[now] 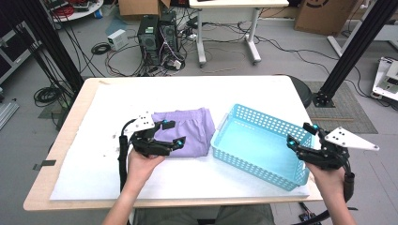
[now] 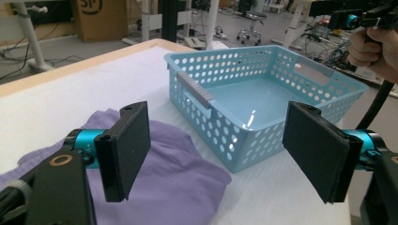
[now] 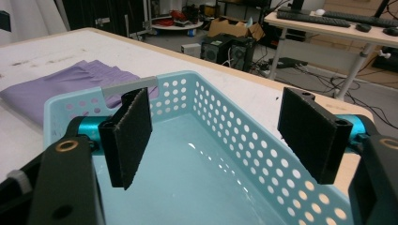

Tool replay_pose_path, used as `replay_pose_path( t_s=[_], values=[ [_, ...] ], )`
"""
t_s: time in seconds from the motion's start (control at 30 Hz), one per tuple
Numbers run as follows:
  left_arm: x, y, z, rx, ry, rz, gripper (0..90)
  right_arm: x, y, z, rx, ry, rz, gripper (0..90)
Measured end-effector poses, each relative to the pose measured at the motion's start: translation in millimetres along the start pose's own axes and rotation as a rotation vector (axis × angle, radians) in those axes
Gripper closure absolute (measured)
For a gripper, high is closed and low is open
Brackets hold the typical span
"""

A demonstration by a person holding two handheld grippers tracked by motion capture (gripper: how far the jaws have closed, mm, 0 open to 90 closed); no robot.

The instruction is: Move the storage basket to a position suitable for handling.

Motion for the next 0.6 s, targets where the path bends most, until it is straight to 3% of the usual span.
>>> replay_pose_path(
  t_s=[0.03,0.23,0.4,0.6],
  values=[
    [3.2,5.2,0.0,-0.005,0.04,-0.003,23.7,0.2,-3.9,-1.2,0.003,-0.005,-0.006,26.6],
    [12.3,23.6,-2.4,-0.05,0.108,-0.012,23.7,-2.7,-22.3,-9.2,0.007,0.011,-0.013,26.5],
    [17.7,35.4,-6.5,-0.065,0.112,-0.063,23.6,-6.5,-35.1,-18.5,0.009,0.013,-0.008,26.4],
    [24.2,48.4,-13.1,-0.085,0.102,-0.094,23.7,-14.1,-48.7,-27.4,0.013,0.018,-0.01,25.1]
  ],
)
Point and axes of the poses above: each handheld gripper's, and its own axes: y roughly forward along the jaws, z roughly out of its top, x roughly to its right, the point moved 1 cm from there along y, roughly forward along the jaws, and after that the axes turned 6 degrees about y, right-handed, at the moved point
